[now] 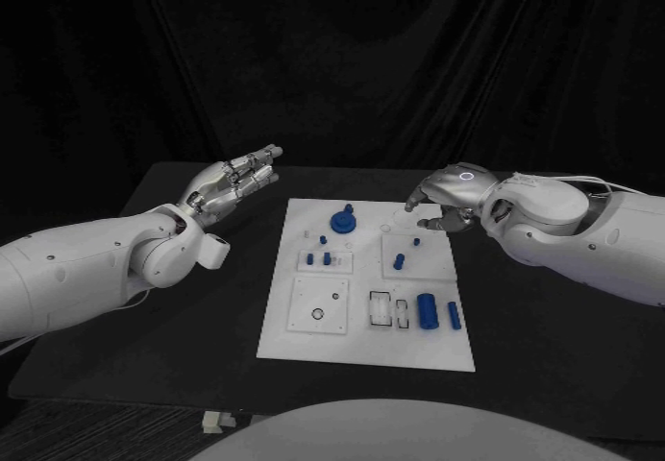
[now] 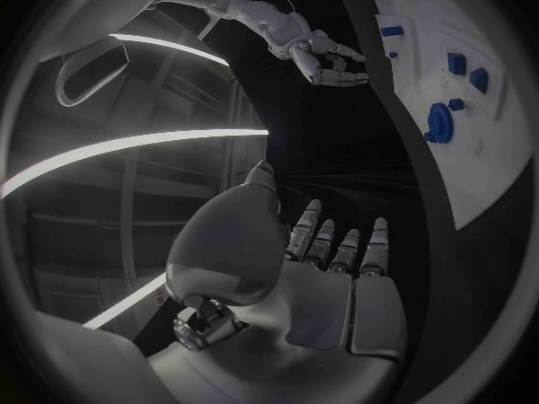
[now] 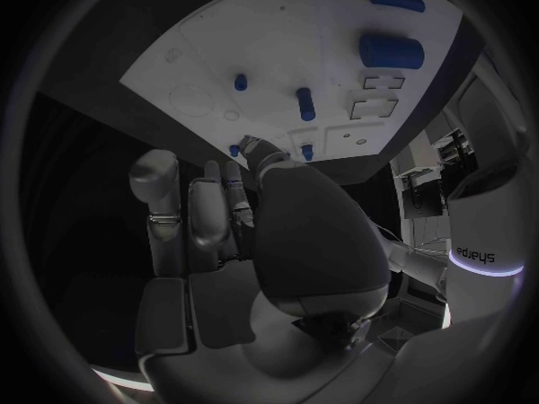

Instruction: Assemble the parts on the task board

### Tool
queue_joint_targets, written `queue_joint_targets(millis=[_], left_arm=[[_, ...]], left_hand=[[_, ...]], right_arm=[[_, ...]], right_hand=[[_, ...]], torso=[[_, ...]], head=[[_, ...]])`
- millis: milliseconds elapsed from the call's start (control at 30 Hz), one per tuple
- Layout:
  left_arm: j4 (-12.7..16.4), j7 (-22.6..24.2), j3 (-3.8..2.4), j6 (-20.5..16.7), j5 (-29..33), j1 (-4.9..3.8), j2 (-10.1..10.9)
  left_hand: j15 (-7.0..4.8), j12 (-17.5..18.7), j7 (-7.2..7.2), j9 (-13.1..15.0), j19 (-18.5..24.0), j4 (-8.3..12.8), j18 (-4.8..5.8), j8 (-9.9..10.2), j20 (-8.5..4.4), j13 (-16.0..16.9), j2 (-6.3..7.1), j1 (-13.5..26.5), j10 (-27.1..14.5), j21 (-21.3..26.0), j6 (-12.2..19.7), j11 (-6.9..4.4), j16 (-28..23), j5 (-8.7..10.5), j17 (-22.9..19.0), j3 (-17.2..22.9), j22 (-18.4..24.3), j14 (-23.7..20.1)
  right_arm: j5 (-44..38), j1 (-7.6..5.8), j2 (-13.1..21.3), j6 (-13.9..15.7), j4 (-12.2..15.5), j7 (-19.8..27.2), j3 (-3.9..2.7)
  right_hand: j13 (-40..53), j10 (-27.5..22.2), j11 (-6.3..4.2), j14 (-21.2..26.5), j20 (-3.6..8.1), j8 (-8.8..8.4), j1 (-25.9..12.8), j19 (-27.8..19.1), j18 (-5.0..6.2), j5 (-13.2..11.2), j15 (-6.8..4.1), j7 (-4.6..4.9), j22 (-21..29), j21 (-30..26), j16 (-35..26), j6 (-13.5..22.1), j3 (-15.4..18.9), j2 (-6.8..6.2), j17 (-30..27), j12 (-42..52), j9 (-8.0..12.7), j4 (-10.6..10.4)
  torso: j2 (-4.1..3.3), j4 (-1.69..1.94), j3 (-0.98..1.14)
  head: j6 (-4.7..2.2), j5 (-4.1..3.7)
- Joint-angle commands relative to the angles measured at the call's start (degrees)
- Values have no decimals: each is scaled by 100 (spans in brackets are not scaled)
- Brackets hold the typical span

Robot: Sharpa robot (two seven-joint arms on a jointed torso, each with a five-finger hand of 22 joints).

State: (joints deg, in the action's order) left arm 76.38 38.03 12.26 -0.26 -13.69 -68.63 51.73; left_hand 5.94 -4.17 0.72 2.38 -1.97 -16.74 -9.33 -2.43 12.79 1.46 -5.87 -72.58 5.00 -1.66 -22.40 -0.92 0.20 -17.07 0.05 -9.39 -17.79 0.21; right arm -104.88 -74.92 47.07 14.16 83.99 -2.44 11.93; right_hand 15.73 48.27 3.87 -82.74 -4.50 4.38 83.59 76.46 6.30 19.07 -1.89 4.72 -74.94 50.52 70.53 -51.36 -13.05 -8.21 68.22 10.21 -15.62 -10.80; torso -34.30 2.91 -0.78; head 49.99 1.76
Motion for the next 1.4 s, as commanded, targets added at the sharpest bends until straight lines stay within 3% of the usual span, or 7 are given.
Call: queue_joint_targets(millis=[33,100,133,300,567,900,1400], left_arm=[[75,1292,-6,267,327,17,25],[108,1300,-6,281,331,27,39],[119,1299,-6,290,333,31,45],[149,1273,-6,344,336,49,58],[148,1226,-6,460,338,78,40],[158,1205,-6,476,338,95,36],[121,1128,-5,586,338,122,4]], left_hand=[[10,-30,0,-10,34,-1,-75,25,6,-9,-26,-66,-46,16,58,-4,-20,-47,-5,-40,63,-21],[12,-36,-8,-14,58,-1,-79,29,9,-10,-42,-79,-52,33,92,-5,-20,-59,-5,-67,262,-21],[8,-44,-10,-13,109,0,-74,28,15,-11,-60,-94,-60,65,95,-9,-20,-68,-5,-100,619,-21],[67,-73,16,-17,128,8,-83,31,94,-11,-153,-236,-82,65,142,45,-20,-179,-5,-164,717,-21],[190,-118,58,-18,112,15,-92,32,295,-11,-229,-543,-116,60,183,145,-13,-379,2,-237,760,-4],[156,-171,82,-16,103,25,-97,28,309,-7,-220,-807,-109,57,154,205,-17,-493,-2,-268,789,-13],[239,-217,115,-15,85,47,-90,27,371,-5,-282,-1067,-113,52,153,314,0,-710,14,-270,807,29]], right_arm=[[-155,63,-32,-569,-44,-88,-5],[-117,106,-57,-672,-84,-91,-5],[-101,124,-68,-702,-102,-90,-5],[-55,206,-104,-766,-171,-88,-5],[-34,277,-132,-779,-240,-96,-5],[-31,396,-209,-636,-426,-76,-5],[-31,501,-331,-315,-664,30,-5]], right_hand=[[-11,20,-12,42,-2,36,-34,-28,64,21,12,17,-434,-40,-41,-30,-13,13,-14,9,8,35],[-30,-2,-24,46,-1,40,-53,-28,64,24,8,42,-437,-46,-46,-41,-8,20,-21,-3,13,34],[-36,-8,-22,48,0,40,-61,-30,65,25,8,50,-436,-54,-49,-44,-6,22,-25,-6,15,33],[-72,30,6,47,-4,41,-125,-27,63,10,18,101,-444,-74,-39,-62,10,52,-22,16,35,22],[-103,294,13,43,-6,45,-120,-3,61,140,20,78,-473,-80,-28,-103,-43,75,-28,152,71,86],[-157,353,15,34,0,85,-79,21,57,282,15,65,-501,-68,-15,-190,-127,73,-28,163,75,157],[-220,421,13,28,4,107,-23,33,56,431,12,56,-533,-71,8,-237,-268,88,-15,173,80,240]], torso=[[-22,48,-64],[-27,53,-94],[-27,65,-104],[-26,82,-134],[-24,71,-117],[-13,63,-121],[-13,68,-125]], head=[[1,-23],[1,-20],[1,-25],[1,-25],[1,-32],[1,-17],[1,-21]])
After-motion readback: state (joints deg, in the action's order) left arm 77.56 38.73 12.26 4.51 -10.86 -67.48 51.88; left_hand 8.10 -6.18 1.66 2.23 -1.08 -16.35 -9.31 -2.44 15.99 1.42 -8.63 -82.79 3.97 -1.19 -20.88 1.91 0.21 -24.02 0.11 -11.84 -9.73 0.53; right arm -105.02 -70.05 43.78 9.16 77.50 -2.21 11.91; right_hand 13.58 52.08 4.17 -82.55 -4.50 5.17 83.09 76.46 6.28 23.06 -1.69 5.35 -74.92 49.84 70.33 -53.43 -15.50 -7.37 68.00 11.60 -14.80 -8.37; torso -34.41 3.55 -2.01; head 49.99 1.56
